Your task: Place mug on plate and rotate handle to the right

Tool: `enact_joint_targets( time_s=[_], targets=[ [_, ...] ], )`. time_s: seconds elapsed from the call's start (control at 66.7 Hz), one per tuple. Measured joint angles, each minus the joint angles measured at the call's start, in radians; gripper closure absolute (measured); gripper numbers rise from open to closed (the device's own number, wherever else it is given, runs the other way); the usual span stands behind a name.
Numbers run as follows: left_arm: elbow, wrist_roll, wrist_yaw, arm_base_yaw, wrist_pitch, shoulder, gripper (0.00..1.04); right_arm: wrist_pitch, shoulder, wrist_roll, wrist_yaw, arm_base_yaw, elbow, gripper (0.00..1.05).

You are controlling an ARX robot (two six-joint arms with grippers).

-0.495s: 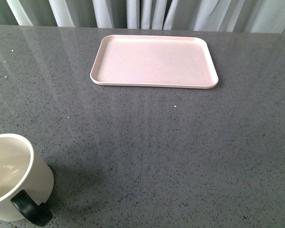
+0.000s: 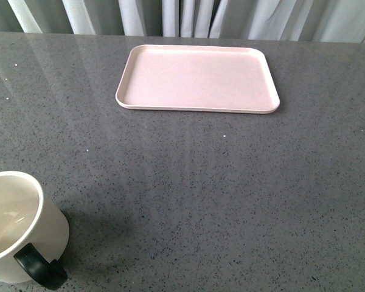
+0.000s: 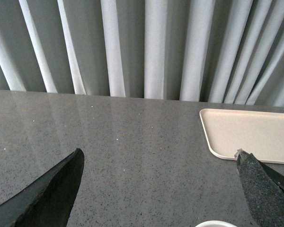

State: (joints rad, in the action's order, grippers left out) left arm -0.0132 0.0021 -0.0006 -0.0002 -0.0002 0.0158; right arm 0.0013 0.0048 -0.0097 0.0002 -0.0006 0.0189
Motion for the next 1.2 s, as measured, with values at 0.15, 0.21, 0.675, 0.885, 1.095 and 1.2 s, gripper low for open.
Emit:
enact_joint_targets(
  time_s=[0.15,0.21,0.675,0.885,1.095,1.2],
  targets=[
    [0.000,0.000,0.000,0.000,0.000,0.000,0.09,0.000,0.000,0.000,0.000,0.000,0.000,0.09],
    [-0.046,-0.014,0.080,0.020,-0.121,0.052,0.09,0.000,0.000,0.000,0.000,0.000,0.000,0.09],
    [-0.499,0.239,0.244,0.087,-0.373,0.910,0.09,0.000,0.000,0.000,0.000,0.000,0.000,0.09],
    [-0.499,0.295,0.247,0.060,-0.376,0.996,0.09,0.000,0.000,0.000,0.000,0.000,0.000,0.09],
    [-0.500,0.304,0.243,0.042,-0.363,1.061,0.09,0.000,0.000,0.000,0.000,0.000,0.000,0.09],
    [-0.505,0.304,0.247,0.032,-0.349,1.097,0.09,0.000,0.000,0.000,0.000,0.000,0.000,0.09]
  ],
)
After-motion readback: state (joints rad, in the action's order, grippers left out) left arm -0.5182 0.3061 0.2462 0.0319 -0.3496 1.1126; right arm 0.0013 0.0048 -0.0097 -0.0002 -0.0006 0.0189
